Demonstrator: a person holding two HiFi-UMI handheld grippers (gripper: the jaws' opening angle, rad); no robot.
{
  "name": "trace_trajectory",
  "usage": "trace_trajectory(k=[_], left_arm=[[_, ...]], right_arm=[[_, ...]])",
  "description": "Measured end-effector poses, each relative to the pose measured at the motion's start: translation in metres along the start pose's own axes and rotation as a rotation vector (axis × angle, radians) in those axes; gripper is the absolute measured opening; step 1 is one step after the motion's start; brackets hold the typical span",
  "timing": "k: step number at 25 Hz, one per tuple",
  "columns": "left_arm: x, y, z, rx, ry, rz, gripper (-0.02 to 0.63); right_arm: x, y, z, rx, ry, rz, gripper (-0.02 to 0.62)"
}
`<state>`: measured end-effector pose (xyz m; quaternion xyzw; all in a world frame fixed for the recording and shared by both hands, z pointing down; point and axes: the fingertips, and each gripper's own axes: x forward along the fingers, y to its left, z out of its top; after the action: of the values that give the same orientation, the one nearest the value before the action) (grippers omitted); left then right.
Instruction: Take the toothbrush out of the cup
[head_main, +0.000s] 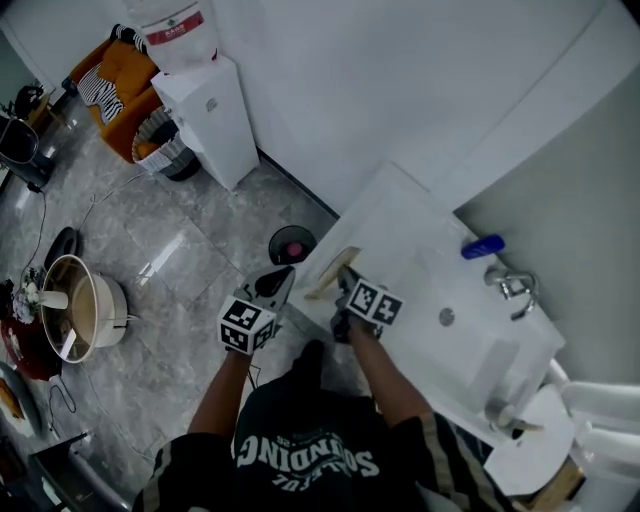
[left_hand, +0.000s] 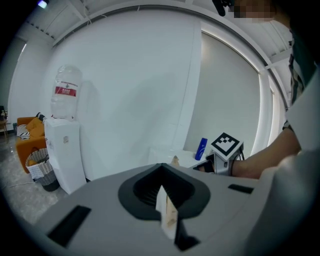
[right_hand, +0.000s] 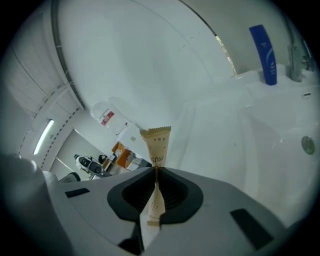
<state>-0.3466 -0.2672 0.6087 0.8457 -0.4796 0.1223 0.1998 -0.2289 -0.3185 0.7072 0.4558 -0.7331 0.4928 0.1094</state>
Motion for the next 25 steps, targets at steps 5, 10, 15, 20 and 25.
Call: trace_trajectory(k=[5,10,15,20,25], left_arm=[[-0.004,0.011,-0.005,0.010,0.006,0.022,-0.002],[-0.005,0.010,-0.006,0.001,0.019,0.022,-0.002],[-0.001,0.011,-0.008,0.007,0.025,0.025,-0.002],[0.001,0.006,-0.009,-0.010,0.041,0.012,-0.002],[0.004,0.001,-0.007,0.000,0.038,0.000,-0.002]], right_arm=[[0.023,-0.019,0.006,0.018,0.036,-0.040,0.021],[0.044,-0.035,0.009,0.108,0.085,-0.043,0.021],[0.060,-0.046,0.004,0.151,0.118,-0.022,0.022],[0.063,-0.045,-0.002,0.122,0.160,0.020,0.056],[0.054,-0.042,-0.002,0.051,0.166,0.042,0.081]])
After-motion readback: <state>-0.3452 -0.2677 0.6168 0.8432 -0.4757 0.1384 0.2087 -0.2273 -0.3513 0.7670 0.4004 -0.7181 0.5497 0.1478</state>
